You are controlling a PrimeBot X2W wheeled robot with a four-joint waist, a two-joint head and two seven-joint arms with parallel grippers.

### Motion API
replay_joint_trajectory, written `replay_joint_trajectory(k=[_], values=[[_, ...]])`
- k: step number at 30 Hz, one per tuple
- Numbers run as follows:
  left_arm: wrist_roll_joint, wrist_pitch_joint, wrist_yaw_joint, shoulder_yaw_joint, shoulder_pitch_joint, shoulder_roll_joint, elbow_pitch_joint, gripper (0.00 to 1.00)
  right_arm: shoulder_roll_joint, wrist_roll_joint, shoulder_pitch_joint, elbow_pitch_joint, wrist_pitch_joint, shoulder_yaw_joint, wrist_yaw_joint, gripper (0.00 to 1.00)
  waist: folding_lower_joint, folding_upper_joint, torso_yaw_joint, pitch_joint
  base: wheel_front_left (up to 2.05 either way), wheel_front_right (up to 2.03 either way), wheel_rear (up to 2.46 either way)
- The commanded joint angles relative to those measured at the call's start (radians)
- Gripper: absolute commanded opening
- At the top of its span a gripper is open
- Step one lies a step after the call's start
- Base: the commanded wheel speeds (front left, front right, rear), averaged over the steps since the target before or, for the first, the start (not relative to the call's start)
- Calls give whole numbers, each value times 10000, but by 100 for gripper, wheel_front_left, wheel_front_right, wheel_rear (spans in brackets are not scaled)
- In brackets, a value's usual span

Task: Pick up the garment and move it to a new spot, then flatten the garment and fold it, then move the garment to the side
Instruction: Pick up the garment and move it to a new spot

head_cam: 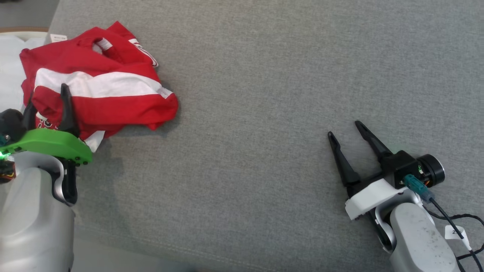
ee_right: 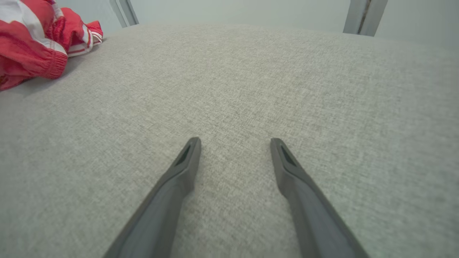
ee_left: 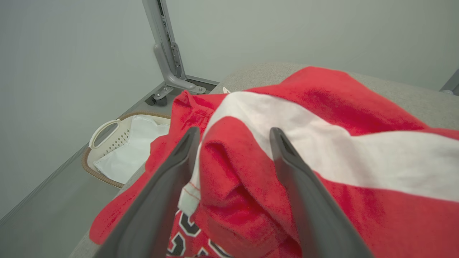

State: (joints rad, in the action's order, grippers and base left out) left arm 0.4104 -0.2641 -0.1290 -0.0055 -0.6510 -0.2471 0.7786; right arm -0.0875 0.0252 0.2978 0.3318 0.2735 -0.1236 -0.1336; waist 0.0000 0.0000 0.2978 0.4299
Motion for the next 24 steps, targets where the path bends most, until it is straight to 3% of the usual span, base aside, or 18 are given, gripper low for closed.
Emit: replay_joint_trajectory(k=[1,3,4,5,16,24], values=[[140,-7,-23,-114,-72,-136,271,100,-305,19,-368,525,-164,241,51,100,0,0,-231,99,0,0,0],[206,-7,-23,-214,-61,-220,618,97,-278,0,-370,592,-164,221,51,100,0,0,-289,23,0,0,0],[204,-8,-22,-215,-82,-251,682,40,-265,-27,-367,627,-164,214,51,100,0,0,-309,-15,0,0,0],[157,-8,-22,-244,-95,-280,709,0,-234,-13,-358,628,-164,231,51,100,0,0,-332,-71,0,0,0],[-696,-7,-12,-211,149,-412,-2300,0,248,341,-661,579,-96,141,36,100,0,0,-831,-1491,0,0,0],[-755,-8,-11,-1351,-9,-194,-4439,0,352,790,-1092,530,-88,13,36,100,0,0,-2237,-2553,0,0,0]])
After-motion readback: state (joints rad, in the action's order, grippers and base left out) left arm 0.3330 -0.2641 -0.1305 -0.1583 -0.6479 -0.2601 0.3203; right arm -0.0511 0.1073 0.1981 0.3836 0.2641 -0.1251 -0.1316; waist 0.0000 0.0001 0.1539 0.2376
